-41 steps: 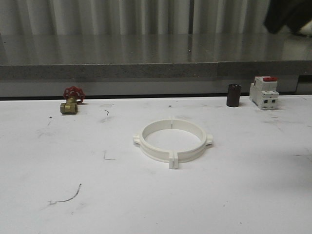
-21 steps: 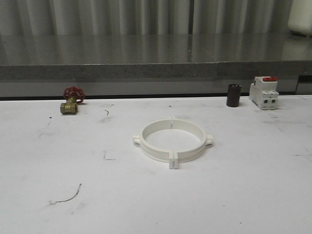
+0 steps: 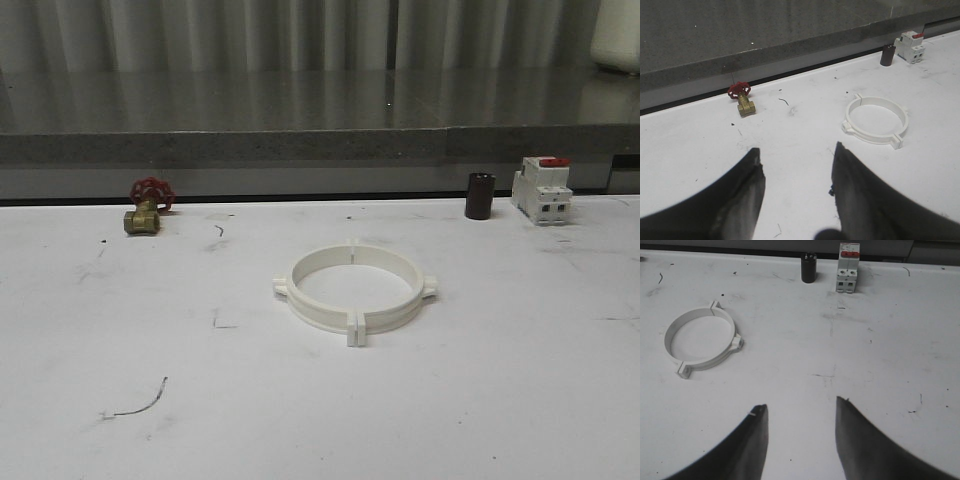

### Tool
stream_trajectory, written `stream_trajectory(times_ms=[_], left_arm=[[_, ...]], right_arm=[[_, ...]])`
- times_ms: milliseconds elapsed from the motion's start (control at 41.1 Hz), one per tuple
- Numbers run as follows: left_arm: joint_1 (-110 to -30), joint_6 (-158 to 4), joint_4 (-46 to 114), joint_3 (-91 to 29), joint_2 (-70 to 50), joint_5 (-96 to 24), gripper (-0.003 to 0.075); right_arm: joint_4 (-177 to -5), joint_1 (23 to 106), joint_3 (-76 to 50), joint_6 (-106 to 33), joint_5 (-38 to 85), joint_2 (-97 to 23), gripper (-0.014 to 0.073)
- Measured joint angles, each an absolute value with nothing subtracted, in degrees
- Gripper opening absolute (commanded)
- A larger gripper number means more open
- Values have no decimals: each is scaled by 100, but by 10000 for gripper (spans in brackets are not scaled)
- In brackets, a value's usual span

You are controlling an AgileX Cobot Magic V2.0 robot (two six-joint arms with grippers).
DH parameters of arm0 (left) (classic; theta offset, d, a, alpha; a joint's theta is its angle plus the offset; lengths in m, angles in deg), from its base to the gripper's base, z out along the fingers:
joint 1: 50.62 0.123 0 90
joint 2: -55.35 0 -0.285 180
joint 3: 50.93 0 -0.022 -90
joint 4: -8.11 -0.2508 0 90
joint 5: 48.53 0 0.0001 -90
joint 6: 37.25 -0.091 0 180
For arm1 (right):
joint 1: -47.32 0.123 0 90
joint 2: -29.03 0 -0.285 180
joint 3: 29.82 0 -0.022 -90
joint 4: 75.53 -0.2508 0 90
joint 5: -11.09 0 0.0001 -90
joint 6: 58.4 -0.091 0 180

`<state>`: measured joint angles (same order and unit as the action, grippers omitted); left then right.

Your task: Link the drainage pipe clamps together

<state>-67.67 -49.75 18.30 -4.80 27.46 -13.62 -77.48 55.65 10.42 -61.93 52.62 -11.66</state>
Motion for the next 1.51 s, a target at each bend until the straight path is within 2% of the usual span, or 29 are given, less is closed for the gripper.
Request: stream_trajectory(times_ms=[267, 340, 462, 559, 632, 754, 851, 875, 1337, 1507], left_arm=[[-6767, -4975, 1830, -480, 2746, -1362, 314], [-6767, -4975, 1830, -480, 2746, -1362, 314], [-6767, -4975, 1830, -480, 2746, -1362, 314], [-6767, -4975, 1830, -480, 2746, -1362, 313], [-6767, -4975, 1830, -480, 2746, -1362, 277], [-6767, -4975, 1830, -480, 2746, -1362, 104], [-6767, -4975, 1830, -480, 2746, -1362, -13], [-6767, -4975, 1830, -480, 2746, -1362, -22], [-6767, -4975, 1830, -468, 2746, -1374, -20], [-6583, -4975, 1831, -120, 3171, -1573, -20]], right_arm=[[-7748, 5565, 1042, -6180, 5241, -1166, 355], [-7748, 5565, 1042, -6180, 5230, -1166, 326], [-7748, 5565, 1042, -6180, 5222, -1166, 157], [-7748, 5565, 1042, -6180, 5222, -1166, -18], [-7748, 5565, 1042, -6180, 5217, -1166, -113], [-7748, 5565, 1042, -6180, 5217, -1166, -117], [-7748, 5565, 1042, -6180, 5217, -1166, -117], [-7748, 5565, 1042, -6180, 5217, -1166, -117], [-7752, 5565, 1042, -6180, 5217, -1166, -117], [-7752, 5565, 1046, -6180, 5227, -1162, -117]])
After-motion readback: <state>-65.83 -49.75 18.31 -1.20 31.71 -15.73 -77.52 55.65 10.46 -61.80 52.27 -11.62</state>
